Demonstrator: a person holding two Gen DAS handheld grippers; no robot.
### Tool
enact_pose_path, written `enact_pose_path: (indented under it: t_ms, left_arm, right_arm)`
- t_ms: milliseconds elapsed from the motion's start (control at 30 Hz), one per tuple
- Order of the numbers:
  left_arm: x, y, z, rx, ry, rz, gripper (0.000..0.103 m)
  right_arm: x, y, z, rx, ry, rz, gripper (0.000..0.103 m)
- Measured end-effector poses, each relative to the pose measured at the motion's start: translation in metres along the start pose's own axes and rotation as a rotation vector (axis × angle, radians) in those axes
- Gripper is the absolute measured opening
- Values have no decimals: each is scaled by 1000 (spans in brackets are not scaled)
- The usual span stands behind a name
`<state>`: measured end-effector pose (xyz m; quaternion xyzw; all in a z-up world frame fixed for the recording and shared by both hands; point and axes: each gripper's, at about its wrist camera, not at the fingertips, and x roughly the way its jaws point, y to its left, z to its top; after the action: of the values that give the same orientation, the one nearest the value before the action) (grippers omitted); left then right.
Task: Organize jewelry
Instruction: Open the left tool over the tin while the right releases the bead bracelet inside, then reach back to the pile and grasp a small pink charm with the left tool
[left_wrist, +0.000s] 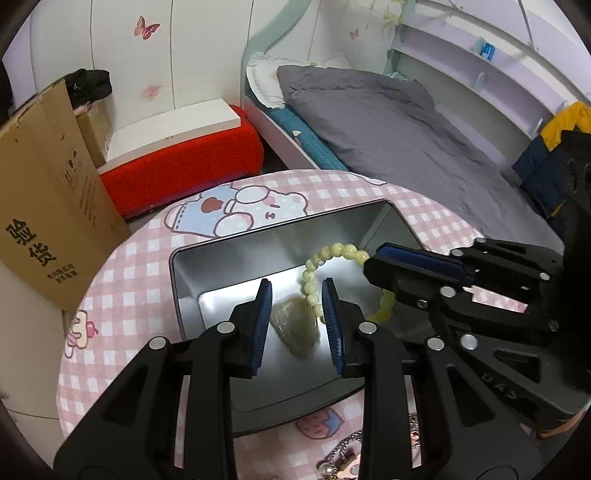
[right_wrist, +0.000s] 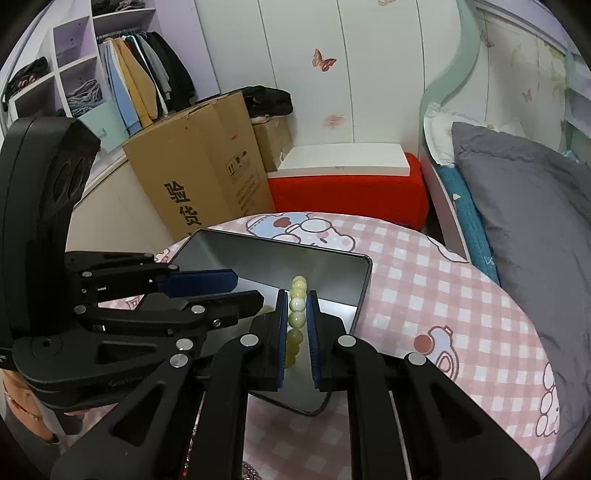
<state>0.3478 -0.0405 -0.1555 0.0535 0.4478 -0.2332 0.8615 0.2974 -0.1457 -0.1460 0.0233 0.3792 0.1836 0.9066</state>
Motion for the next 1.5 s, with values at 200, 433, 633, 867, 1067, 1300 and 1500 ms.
enact_pose_path:
  t_ms: [200,433,633,867,1067,1300,1500]
  left_arm:
    - [-7,2,0,-28,-10,-27,28]
    - [-53,1,-15,-47,-110,-6,65]
    - [-90,-15,-53,-20,-170,77,65]
    - [-109,-26,-118,-15,-152,133,65]
    - [-110,-19,-156,-73,-107,131,65]
    - [-111,-14,-182,-123,-79,118,65]
    - [-107,-15,-190,-129,-66,103,65]
  right_arm:
    - [-12,-2,-1,23,-33,5,28]
    - [-52,-4,-6,22,-94,-16,31]
    - [-94,5,-32,-8,-133,-78,32]
    - [-111,21,-83,-52,-87,-100,32]
    - [-87,60,-116,-187,12,-50,32]
    - [-61,87,-127,-310,62,-25,32]
    - [-42,97,-132,-382,114,-28,19]
